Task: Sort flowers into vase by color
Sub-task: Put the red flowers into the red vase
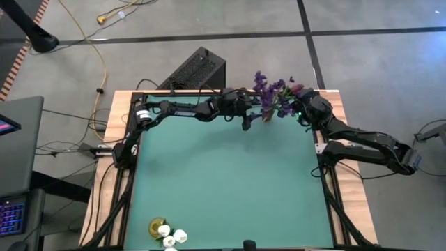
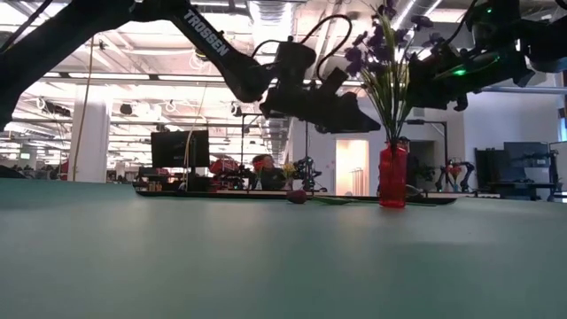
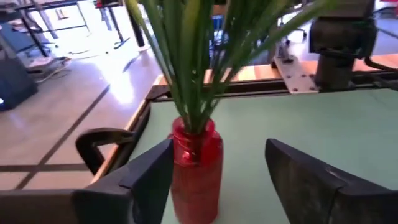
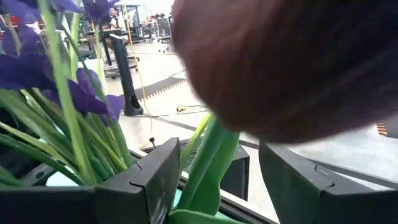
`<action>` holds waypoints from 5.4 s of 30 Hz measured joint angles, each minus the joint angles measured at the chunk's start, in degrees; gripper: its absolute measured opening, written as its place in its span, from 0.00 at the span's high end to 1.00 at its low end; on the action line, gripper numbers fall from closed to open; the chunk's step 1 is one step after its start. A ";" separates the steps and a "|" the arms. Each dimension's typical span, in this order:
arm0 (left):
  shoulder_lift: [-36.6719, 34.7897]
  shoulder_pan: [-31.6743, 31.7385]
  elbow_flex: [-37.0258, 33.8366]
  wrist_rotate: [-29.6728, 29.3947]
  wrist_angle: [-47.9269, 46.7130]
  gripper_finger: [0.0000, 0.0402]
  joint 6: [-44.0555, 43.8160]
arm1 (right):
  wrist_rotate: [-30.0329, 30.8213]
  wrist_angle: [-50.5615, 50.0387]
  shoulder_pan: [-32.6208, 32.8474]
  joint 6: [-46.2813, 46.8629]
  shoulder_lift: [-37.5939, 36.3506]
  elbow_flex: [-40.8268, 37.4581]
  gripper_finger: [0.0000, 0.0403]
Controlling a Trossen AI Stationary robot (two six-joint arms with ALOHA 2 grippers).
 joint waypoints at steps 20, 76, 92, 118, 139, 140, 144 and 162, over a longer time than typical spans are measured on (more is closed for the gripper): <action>9.51 -0.48 16.82 -2.37 -16.69 0.09 -3.74 | 0.19 0.19 -0.04 0.55 -0.02 0.00 0.39; 19.73 -2.36 33.54 -5.77 -25.73 0.44 -4.27 | -2.83 -35.13 1.22 -1.90 -0.07 15.14 0.39; 16.35 -2.32 33.49 -1.00 -37.19 0.44 2.07 | -3.09 -48.86 2.05 -5.69 -0.13 23.99 0.39; 16.46 -2.43 33.45 14.38 -37.92 0.44 5.26 | -3.03 -57.36 6.69 3.11 -0.07 26.95 0.39; 16.90 -2.99 33.45 11.51 -34.57 0.44 3.43 | 0.41 -59.50 9.14 1.05 0.09 26.95 0.53; 16.90 -2.99 33.45 11.52 -34.53 0.44 3.43 | 0.38 -59.54 9.14 0.72 0.09 26.95 0.56; 16.90 -2.99 33.47 11.52 -34.15 0.44 3.39 | 0.38 -59.52 9.09 0.53 0.09 26.95 0.68; 16.90 -2.99 33.49 11.50 -34.36 0.44 3.43 | 0.39 -61.49 9.45 6.84 0.46 26.91 0.44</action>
